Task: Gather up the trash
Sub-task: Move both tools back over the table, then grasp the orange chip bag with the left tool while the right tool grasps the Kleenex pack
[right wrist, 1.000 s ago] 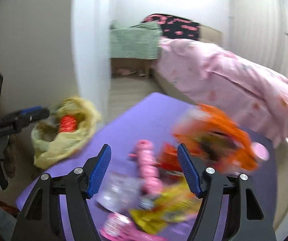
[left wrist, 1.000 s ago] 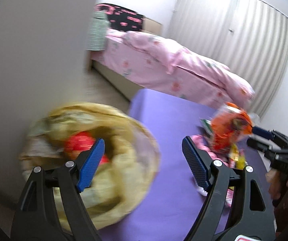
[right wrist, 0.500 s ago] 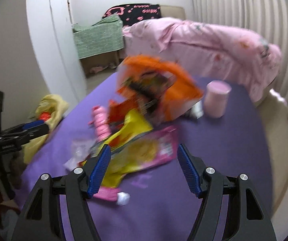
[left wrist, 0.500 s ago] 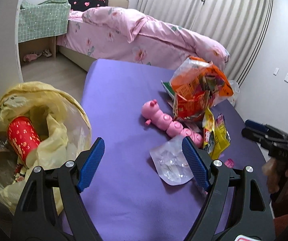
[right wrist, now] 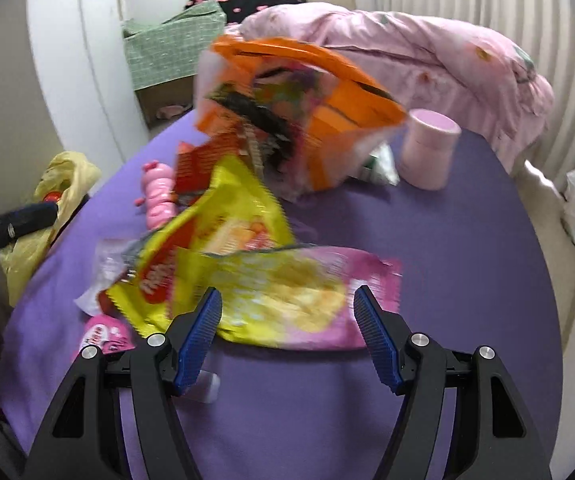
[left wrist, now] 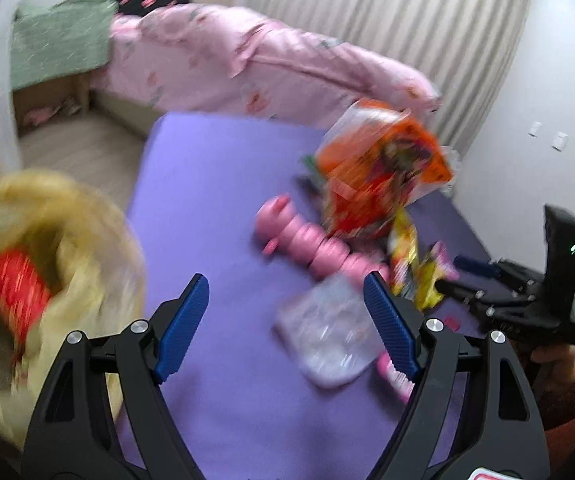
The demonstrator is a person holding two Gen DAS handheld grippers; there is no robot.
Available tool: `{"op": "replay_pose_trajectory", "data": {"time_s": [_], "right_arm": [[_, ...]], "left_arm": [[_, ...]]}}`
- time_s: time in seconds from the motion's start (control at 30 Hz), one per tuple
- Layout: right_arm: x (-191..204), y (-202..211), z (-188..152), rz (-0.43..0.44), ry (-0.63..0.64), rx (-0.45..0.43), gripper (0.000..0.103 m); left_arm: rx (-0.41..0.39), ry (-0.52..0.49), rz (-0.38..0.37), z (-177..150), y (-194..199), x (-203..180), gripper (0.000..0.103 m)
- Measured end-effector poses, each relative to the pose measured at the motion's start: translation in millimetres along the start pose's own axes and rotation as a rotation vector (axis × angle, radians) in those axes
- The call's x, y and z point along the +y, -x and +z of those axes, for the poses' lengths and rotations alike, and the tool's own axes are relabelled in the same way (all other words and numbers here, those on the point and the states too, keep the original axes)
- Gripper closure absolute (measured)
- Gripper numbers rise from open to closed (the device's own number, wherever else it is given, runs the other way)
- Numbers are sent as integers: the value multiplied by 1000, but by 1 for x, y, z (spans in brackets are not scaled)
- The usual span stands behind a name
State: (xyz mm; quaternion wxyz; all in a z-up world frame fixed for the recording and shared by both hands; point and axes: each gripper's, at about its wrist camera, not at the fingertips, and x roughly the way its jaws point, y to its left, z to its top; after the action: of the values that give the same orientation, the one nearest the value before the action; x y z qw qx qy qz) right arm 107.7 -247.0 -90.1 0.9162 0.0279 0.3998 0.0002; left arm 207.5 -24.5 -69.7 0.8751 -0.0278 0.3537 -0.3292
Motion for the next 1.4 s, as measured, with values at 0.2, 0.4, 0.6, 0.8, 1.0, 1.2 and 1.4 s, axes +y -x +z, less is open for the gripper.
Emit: {"op": "replay_pose_trajectory", "data": {"time_s": [0.2,0.4,0.6,0.8,1.0,1.2,1.4], "right_arm": [[-19,23,2,-6,-31,-63,38],[-40,35,0,-20,-62,-84,38],[-50,42,-2,-40,-67,-85,38],[-52,45,4,-28,-76,-118,38],[-40,56,8,-21,-44,-154,38],[-33,62,7,-15,-33,-146,38],[-3,66,-1,44,-11,-120,38]], "left_arm": [[-84,-219,-136,71,-42,-29,28],[50,-287,-155,121,-122,-49,28],[121,-176,-192,130,-132,-50,64],[71,-31,-183,135,-69,-46,67],[92,128,-187,112,-13,-20,67],[56,235,-93,68,24,26,67],[149,291,-74,14,27,44,67]]}}
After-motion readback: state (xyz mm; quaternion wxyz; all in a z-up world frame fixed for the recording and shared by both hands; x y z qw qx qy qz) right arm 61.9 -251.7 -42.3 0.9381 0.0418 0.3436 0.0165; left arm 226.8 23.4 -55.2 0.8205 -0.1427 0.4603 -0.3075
